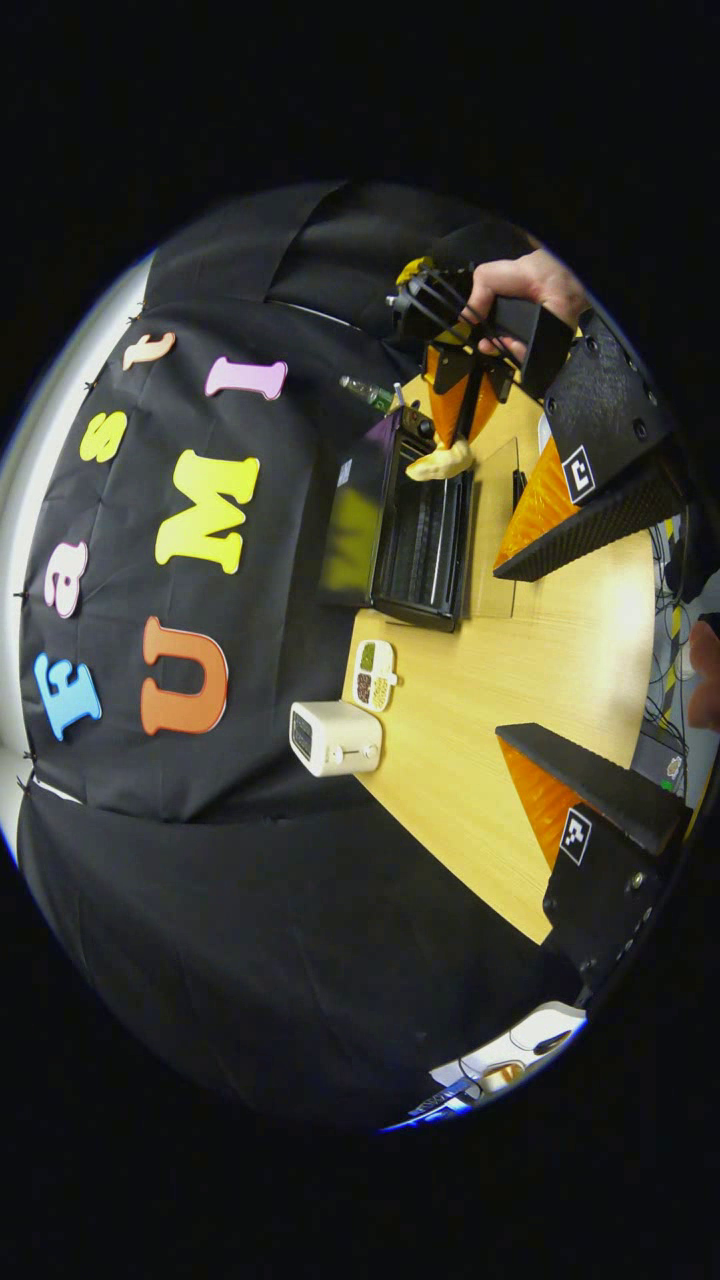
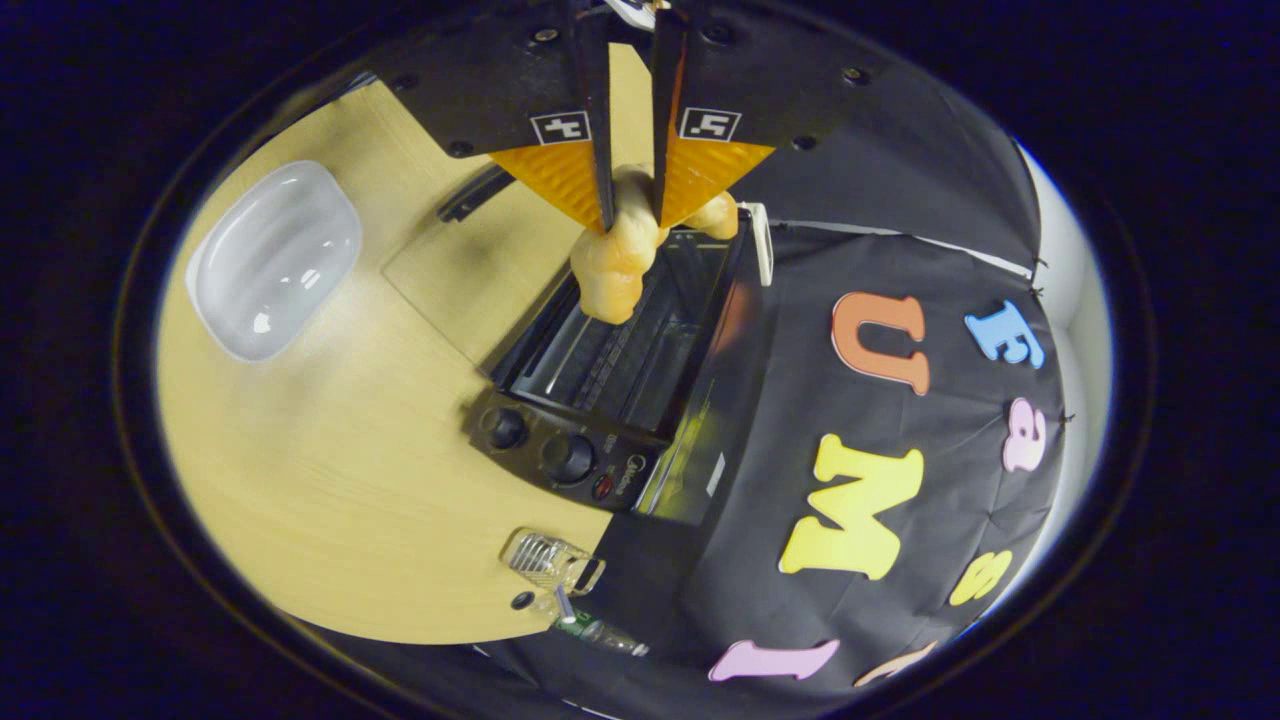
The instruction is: Open the electric oven with the left hand, put the food in, and close the electric oven.
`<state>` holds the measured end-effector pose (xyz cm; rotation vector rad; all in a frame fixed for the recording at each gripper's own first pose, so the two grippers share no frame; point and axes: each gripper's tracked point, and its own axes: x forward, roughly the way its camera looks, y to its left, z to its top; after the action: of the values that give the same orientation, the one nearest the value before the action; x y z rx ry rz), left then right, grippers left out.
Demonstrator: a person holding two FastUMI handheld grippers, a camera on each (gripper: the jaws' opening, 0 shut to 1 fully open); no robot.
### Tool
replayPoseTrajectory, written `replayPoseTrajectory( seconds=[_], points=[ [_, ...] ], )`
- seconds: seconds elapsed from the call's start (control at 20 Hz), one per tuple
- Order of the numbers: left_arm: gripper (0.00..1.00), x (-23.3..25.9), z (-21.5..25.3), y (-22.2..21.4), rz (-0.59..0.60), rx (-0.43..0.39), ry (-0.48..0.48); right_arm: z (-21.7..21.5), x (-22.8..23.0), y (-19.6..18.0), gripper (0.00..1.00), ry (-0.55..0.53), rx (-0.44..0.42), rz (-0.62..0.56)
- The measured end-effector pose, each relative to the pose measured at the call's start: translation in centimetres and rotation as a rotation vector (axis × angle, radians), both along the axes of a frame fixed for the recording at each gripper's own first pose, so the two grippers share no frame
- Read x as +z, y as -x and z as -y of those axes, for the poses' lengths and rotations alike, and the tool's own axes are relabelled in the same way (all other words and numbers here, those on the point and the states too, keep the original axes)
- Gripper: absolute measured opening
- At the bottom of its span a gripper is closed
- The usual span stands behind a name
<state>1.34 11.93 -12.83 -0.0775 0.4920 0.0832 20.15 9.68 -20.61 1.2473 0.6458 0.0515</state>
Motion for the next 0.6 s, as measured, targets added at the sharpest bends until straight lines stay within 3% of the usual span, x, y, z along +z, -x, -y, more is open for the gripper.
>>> replayPoseTrajectory(
  seconds=[0.3,0.6],
  points=[
    [0.94,-1.7,-2.8,1.7,-0.089,0.096,0.024,-0.1,-4.1,-7.9,0.22,-0.025,-0.082,-0.048],
    [0.95,-2.9,-2.4,2.3,-0.163,0.100,0.008,1.0,-6.1,-12.9,0.19,-0.015,-0.164,-0.053]
  ],
)
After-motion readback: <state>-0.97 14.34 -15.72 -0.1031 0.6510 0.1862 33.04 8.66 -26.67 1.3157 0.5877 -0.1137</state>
